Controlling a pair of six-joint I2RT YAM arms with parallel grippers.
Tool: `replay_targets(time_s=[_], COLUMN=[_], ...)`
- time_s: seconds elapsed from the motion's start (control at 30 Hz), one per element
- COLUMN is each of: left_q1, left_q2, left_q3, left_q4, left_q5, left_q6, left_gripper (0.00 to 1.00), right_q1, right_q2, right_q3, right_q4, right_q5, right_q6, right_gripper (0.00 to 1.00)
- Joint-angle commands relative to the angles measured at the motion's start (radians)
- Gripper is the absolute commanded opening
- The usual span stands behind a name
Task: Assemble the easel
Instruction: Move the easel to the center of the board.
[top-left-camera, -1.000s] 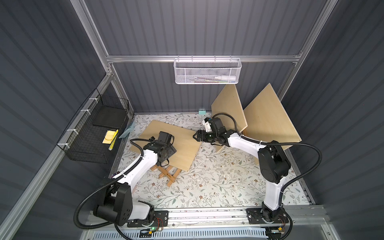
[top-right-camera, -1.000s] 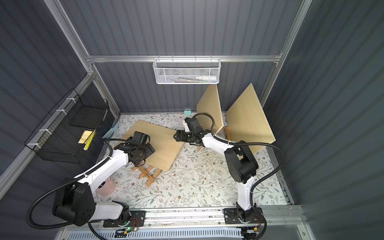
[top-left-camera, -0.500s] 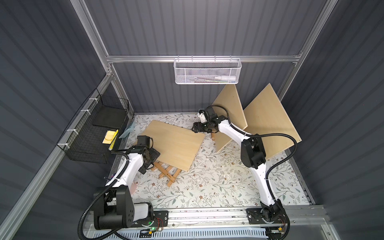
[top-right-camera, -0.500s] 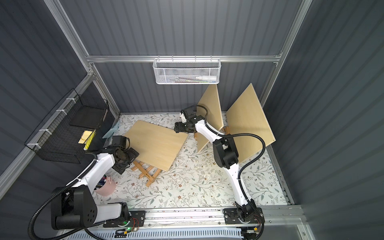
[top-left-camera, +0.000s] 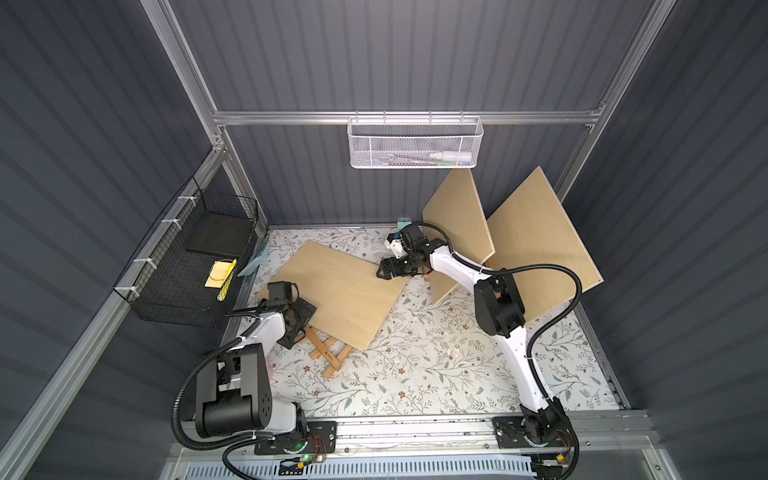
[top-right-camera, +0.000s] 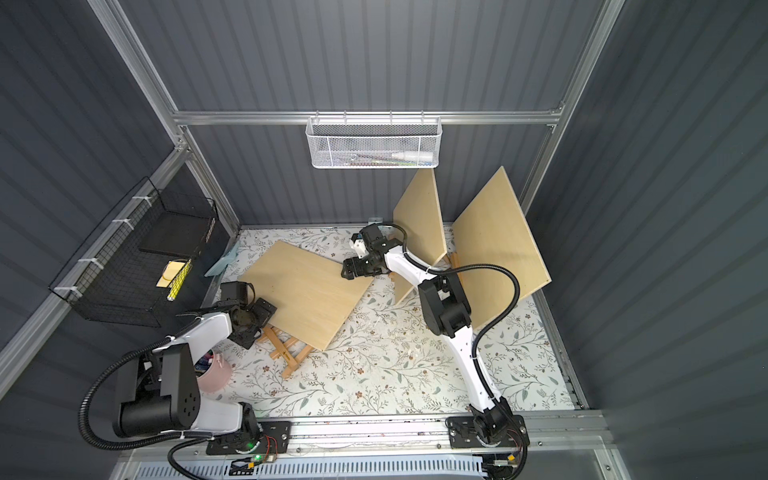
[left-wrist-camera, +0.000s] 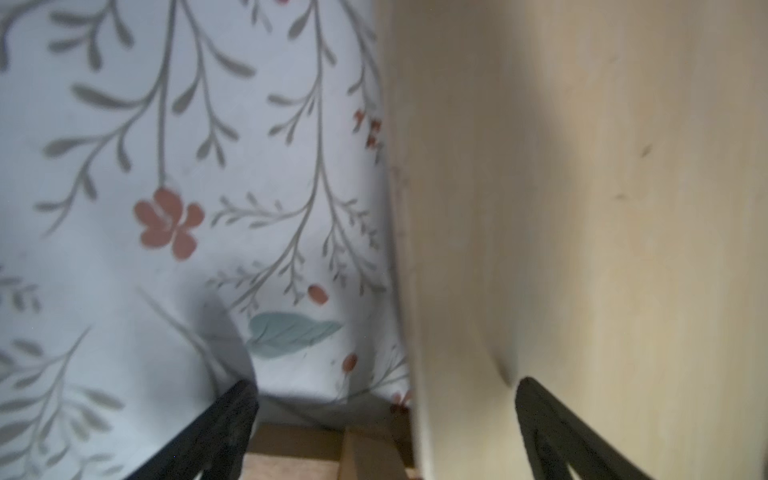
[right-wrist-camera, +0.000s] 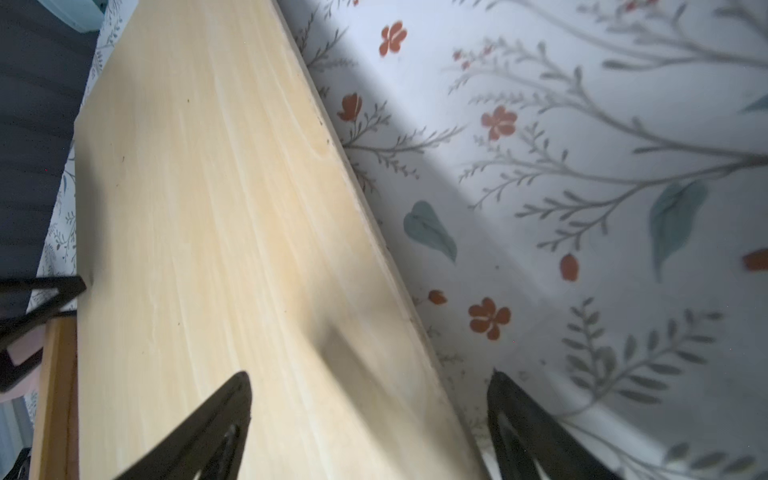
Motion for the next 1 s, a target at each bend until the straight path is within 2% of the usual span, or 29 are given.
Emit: replay_targets(time_s=[0.0, 0.3, 0.47, 0.57, 0.67, 0.87, 0.97], left_q1=[0.002, 0.000, -0.004, -0.014, -0.032, -0.058, -0.080], left_q2=[0.091, 0.202, 0.219, 0.190, 0.145, 0.111, 0.072], left_q3=[-0.062, -0.052, -0.014, 0.019, 0.043, 0.095, 0.129], left_q4=[0.194, 0.441, 0.431, 0.341, 0.249, 0.149, 0.099], left_q5=[0.085, 0.303, 0.372, 0.349, 0.275, 0.208, 0.128], left_q6=[-0.006, -0.013, 0.015, 0.065, 0.108, 0.145, 0.181], left_gripper=[0.97, 0.92, 0.91, 0.92, 0.92, 0.92, 0.93], right_q1=[0.017, 0.020, 0.021, 0.020, 0.021, 0.019, 0.020], right_q2=[-0.034, -0.077, -0.090, -0.097, -0.103, -0.119, -0.124], right_q3=[-0.056, -0.179, -0.216, -0.217, -0.213, -0.230, -0.230], right_q4=[-0.010, 0.047, 0.065, 0.065, 0.065, 0.091, 0.089], right_q5=[-0.056, -0.085, -0.081, -0.086, -0.088, -0.075, -0.071], right_q6=[0.002, 0.011, 0.013, 0.013, 0.016, 0.019, 0.015], right_gripper=[0.88, 0.89, 0.89, 0.89, 0.89, 0.89, 0.90])
